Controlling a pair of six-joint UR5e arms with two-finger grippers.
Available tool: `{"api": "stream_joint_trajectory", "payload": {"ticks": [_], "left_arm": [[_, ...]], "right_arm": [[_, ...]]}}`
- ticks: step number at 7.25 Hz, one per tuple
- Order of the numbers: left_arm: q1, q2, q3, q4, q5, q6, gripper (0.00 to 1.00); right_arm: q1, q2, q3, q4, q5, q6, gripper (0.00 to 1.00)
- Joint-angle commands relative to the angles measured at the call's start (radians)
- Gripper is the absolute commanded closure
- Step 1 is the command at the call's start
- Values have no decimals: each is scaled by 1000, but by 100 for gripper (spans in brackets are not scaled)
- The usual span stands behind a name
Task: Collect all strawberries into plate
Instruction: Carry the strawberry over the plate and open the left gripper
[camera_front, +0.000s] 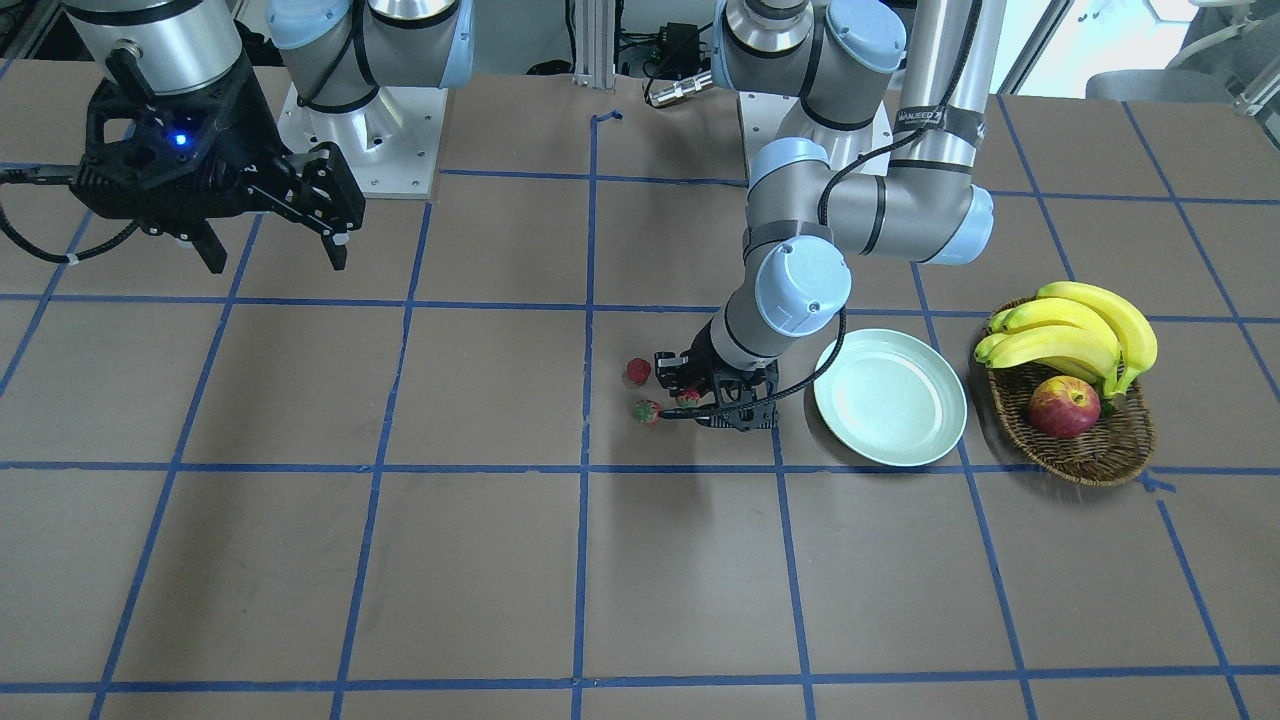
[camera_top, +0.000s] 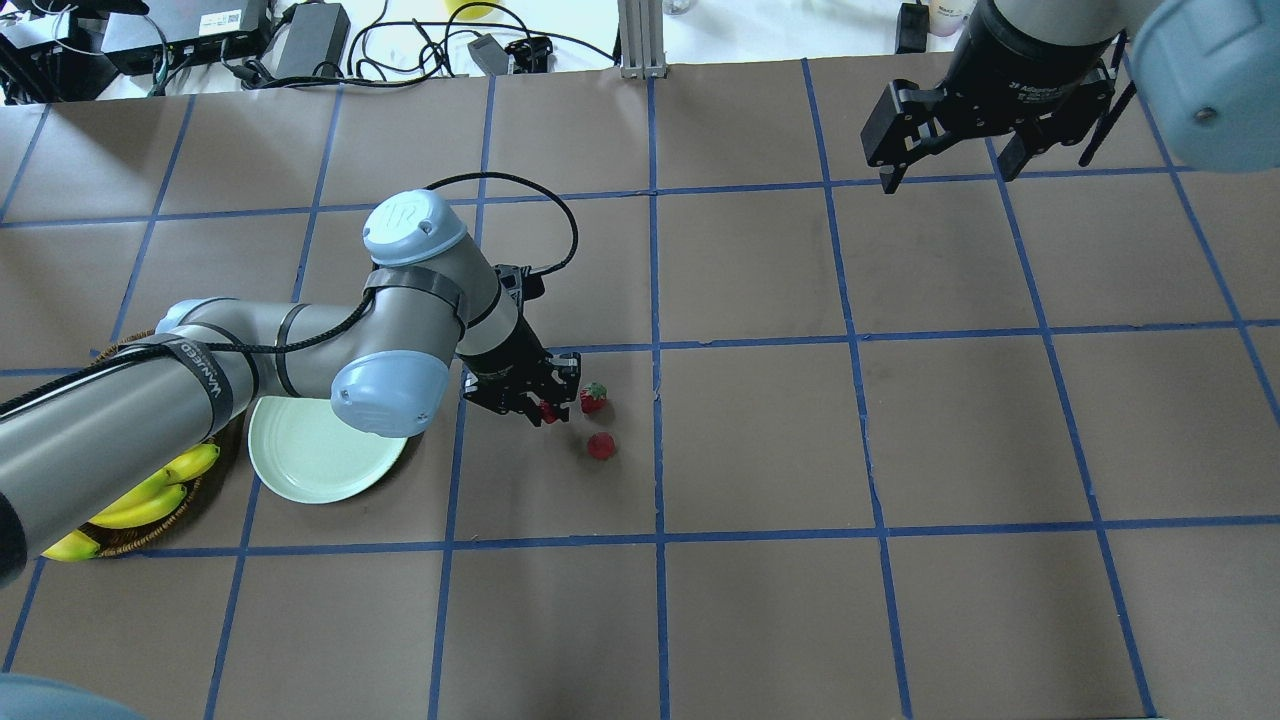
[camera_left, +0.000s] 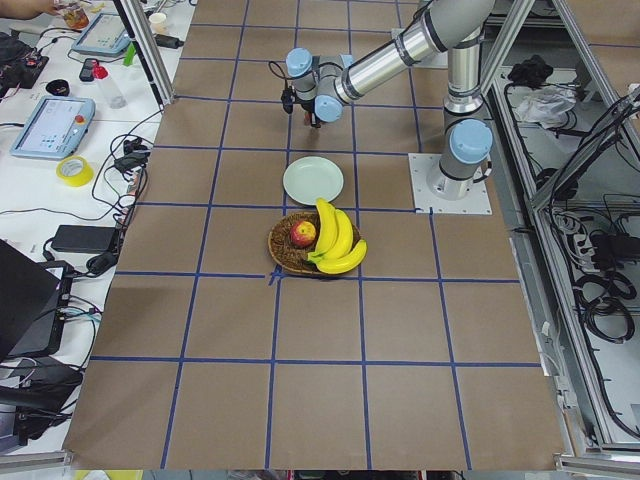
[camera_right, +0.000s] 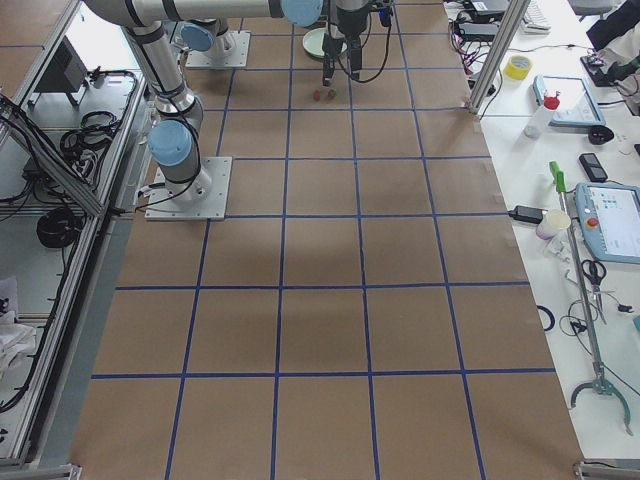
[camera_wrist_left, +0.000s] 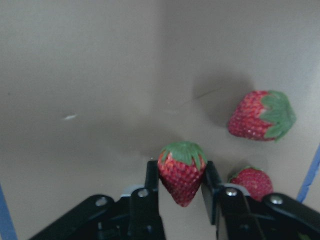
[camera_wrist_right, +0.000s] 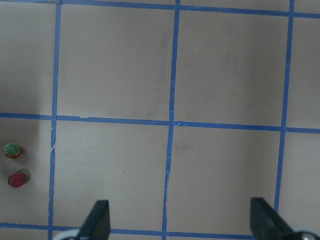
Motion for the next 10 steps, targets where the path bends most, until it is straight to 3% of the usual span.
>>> {"api": "stream_joint_trajectory", "payload": {"ticks": [1, 2, 4, 6, 10], "left_arm": [[52, 29, 119, -140, 96, -1, 100], [104, 38, 175, -201, 144, 13, 100], [221, 41, 182, -213, 228, 202, 100], [308, 40, 139, -213, 243, 283, 100], [365, 2, 116, -199, 272, 306, 100]], "right_arm": [[0, 0, 0, 0, 0, 0, 0], [0, 0, 0, -2, 2, 0, 0], [0, 0, 0, -2, 0, 0, 0], [1, 2, 0, -2, 0, 0, 0], [0, 0, 0, -2, 0, 0, 0]]}}
